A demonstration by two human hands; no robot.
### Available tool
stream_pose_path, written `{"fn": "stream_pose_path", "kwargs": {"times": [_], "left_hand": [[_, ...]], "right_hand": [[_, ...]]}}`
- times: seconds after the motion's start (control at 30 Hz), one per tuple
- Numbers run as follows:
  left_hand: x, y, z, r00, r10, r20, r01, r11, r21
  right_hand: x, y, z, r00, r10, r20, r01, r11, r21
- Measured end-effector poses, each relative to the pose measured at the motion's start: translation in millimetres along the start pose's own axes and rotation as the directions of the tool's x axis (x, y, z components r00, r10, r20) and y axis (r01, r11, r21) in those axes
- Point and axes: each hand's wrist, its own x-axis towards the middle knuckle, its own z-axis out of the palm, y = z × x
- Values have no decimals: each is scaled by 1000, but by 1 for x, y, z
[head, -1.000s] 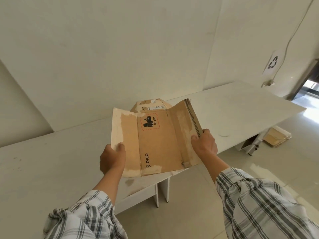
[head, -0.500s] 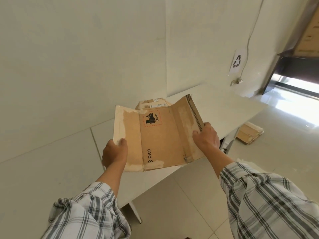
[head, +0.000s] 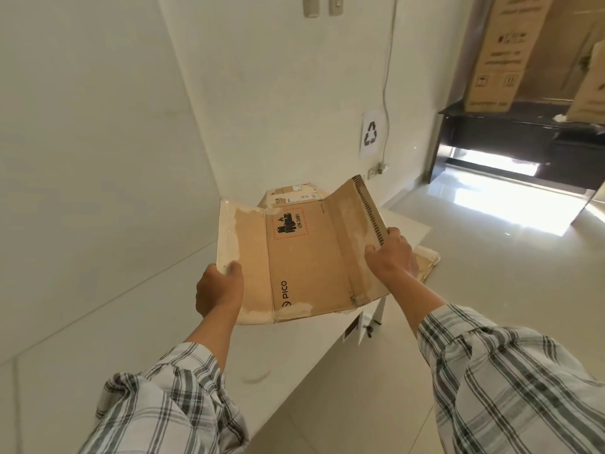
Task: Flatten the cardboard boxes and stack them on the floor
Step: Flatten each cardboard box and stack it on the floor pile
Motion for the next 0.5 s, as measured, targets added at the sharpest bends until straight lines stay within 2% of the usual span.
{"fn": "stream_pose_path", "kwargs": {"times": [0.2,0.5], "left_hand": [[2,95,111,1000,-10,24,10,1000,-10],[-31,241,268,994,-106,9,106,994,-17]], "right_hand": [[128,55,-29,1000,-8,-6,7,999,-46],[329,140,-94,993,-82,86,88,994,-70]]}}
